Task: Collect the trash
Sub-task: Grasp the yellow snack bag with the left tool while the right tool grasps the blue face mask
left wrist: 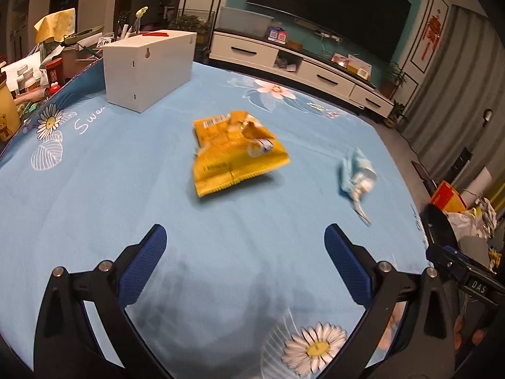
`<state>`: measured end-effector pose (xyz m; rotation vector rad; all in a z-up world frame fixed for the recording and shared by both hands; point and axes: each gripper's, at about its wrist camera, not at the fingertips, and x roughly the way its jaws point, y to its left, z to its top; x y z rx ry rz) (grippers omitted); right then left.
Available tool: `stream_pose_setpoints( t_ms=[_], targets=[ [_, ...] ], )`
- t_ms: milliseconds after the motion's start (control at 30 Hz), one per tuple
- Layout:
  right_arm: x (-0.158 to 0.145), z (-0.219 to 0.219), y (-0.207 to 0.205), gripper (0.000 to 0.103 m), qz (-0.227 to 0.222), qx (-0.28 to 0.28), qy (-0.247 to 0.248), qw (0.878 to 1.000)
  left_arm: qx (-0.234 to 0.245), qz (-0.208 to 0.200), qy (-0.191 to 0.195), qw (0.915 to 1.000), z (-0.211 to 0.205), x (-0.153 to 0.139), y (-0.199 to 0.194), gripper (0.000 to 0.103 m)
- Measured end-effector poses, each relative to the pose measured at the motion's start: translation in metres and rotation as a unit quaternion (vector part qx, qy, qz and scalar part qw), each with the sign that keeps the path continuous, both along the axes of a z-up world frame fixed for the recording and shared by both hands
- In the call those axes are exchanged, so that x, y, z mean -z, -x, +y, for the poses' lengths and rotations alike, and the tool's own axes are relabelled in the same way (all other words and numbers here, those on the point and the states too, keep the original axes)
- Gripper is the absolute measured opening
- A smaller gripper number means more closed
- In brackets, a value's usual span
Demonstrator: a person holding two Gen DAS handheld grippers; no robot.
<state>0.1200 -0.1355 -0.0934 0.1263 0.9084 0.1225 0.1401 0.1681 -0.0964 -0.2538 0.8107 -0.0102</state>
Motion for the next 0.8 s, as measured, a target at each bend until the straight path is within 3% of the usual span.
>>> stream_pose_setpoints(
  t_ms=[433,567,667,733,800],
  targets=[
    [0.020,0.017,-0.118,0.092,-0.016,-0.014,-0.009,1.000,-0.015,-0.005,0.015,0.9998,0.019,-0.001,-0.101,0.098],
    [0.027,0.027,-0.139,0.092,-0.016,-0.026,0.007,0.999,-0.012,0.012,0.016,0.9997,0.020,0.007,-0.122,0.080],
    [0.035,0.035,-0.148,0.091,-0.014,-0.036,0.019,0.999,-0.008,0.022,0.012,0.9997,0.020,0.014,-0.128,0.073],
    [0.039,0.040,-0.152,0.077,-0.011,-0.044,0.028,0.999,-0.002,0.027,0.012,0.9996,0.019,0.018,-0.130,0.062],
    [0.044,0.044,-0.152,0.063,-0.002,-0.049,0.041,0.998,0.005,0.032,0.012,0.9994,0.019,0.023,-0.132,0.037]
  ],
)
